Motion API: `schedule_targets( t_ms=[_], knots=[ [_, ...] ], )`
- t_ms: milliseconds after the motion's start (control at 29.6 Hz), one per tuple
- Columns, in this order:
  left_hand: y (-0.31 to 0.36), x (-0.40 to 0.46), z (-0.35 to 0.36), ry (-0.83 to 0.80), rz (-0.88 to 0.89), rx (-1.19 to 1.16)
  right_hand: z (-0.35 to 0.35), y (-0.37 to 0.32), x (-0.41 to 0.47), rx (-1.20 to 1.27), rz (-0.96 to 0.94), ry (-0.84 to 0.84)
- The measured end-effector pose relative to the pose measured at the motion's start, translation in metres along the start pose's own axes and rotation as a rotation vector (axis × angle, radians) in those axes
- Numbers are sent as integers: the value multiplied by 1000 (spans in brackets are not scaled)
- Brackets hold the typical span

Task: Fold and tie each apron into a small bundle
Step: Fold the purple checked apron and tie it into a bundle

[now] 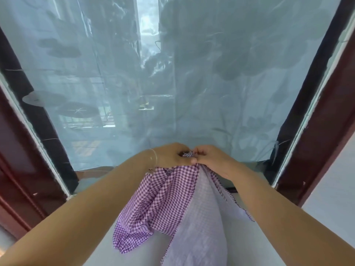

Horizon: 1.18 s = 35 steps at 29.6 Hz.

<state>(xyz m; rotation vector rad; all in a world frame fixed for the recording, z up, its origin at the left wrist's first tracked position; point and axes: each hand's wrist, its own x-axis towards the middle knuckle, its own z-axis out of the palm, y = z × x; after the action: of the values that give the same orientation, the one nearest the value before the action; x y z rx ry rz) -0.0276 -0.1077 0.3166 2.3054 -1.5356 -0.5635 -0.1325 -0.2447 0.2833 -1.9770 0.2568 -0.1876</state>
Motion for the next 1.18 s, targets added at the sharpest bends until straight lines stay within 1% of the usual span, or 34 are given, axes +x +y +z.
schedule_targets(
  t_ms=[68,169,236,304,338,371,405,439,473,506,540,574,608,642,743,777,844,945,1013,1080,1114,1182],
  knots=[
    [-6,-1,-5,-8,-10,-24,-4,4,-4,128,-4,5],
    [-12,-1,-7,54,6,-106,-8,10,-7,263,24,-43],
    [-15,-3,-10,95,-2,-164,-18,13,-11,246,76,-159],
    [-22,-8,-18,126,-67,-247,-35,18,-16,177,179,-342],
    [-25,-13,-22,130,-104,-302,-44,22,-17,160,233,-399],
    [-29,-17,-26,121,-131,-369,-51,25,-17,146,288,-392],
    [-32,-21,-28,94,-146,-436,-58,30,-15,115,330,-310],
    [-33,-23,-29,63,-161,-493,-62,35,-11,14,363,-154],
    [-33,-23,-28,49,-179,-534,-65,42,-6,-187,391,48],
    [-32,-22,-26,56,-207,-555,-63,45,-4,-442,400,233],
    [-30,-20,-22,76,-235,-563,-55,47,-3,-619,340,378],
    [-29,-17,-18,113,-265,-567,-43,42,-5,-662,228,494],
    [-28,-14,-15,151,-279,-571,-29,30,-9,-588,106,553],
    [-28,-11,-12,187,-286,-573,-13,19,-13,-508,27,539],
    [-23,-9,-7,264,-229,-571,27,-5,-19,-480,-65,303],
    [-21,-8,-7,293,-204,-564,34,-4,-17,-508,-97,284],
    [-15,-8,-8,349,-156,-552,38,-2,-13,-554,-127,321],
    [-10,-10,-13,392,-87,-526,38,2,-6,-452,-191,404],
    [-8,-14,-17,385,-60,-521,37,0,-5,-277,-243,454],
    [-9,-18,-20,363,-47,-547,30,-4,-3,-48,-244,446],
    [-10,-20,-22,344,-51,-560,24,-7,-2,49,-214,412],
    [-14,-23,-24,294,-63,-576,4,-14,-2,277,-121,284]
  ],
)
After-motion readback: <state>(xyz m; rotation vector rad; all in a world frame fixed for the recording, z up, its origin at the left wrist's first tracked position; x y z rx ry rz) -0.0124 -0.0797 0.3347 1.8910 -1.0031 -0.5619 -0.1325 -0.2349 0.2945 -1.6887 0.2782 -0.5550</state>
